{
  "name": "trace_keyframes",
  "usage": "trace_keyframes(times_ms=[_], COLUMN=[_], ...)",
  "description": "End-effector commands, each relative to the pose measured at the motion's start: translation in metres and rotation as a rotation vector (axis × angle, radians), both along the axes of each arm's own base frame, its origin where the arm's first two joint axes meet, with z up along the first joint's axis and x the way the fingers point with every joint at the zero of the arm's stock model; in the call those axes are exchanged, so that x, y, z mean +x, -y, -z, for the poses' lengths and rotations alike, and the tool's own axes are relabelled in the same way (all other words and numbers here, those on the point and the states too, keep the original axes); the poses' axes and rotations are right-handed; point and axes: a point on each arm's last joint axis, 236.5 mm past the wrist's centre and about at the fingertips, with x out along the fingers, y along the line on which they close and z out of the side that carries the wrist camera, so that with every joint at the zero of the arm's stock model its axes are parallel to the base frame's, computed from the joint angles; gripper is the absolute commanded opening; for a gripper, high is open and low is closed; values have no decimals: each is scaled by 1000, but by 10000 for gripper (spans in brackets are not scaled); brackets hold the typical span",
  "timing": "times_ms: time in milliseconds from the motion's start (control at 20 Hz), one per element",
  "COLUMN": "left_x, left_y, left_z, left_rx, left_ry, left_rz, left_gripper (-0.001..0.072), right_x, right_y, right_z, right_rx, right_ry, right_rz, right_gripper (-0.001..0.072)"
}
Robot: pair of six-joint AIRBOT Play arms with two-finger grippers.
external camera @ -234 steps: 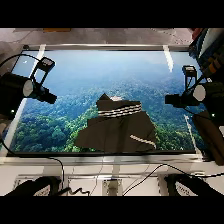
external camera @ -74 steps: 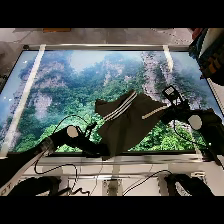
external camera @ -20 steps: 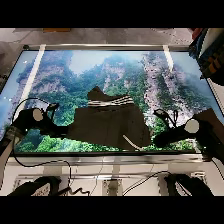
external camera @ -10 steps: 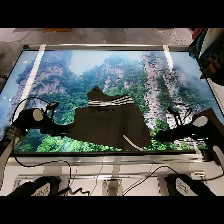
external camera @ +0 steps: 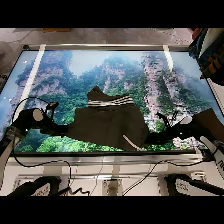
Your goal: Fold the clothes and pants, and hang the long-sleeved shirts on hangers.
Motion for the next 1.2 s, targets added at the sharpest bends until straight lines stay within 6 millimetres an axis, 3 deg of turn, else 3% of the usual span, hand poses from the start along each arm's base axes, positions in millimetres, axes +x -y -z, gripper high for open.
trace_keyframes(times_ms=[0, 150, 350, 400, 600, 800, 900, 1000, 1150], left_x=[0, 0, 0, 0, -4, -5, -3, -2, -7], left_y=[0, 0, 0, 0, 0, 3, 3, 3, 9], left_z=[0, 0, 0, 0, 0, 0, -2, -4, -6], left_rx=[-1, 0, 0, -1, -1, -10, -12, -12, -38], left_ry=[0, 0, 0, 0, -15, -22, -15, -9, -28], left_rz=[0, 0, 0, 0, 3, 0, 0, 0, -6], left_gripper=[10, 10, 10, 10, 10, 10, 10, 10, 10], right_x=[10, 15, -17, -20, -4, 29, 53, 81, 94], right_y=[-17, -39, -62, -64, -63, -63, -59, -44, 13], right_z=[-3, -27, -77, -84, -93, -114, -119, -109, -69], right_rx=[92, 236, 472, 499, 504, 510, 464, 332, -27], right_ry=[22, 70, -19, -24, 47, 157, 227, 272, 229], right_rz=[17, 5, -95, -103, -124, -119, -102, -56, -57], right_gripper=[383, 380, 378, 339, 53, 26, 26, 25, 25])
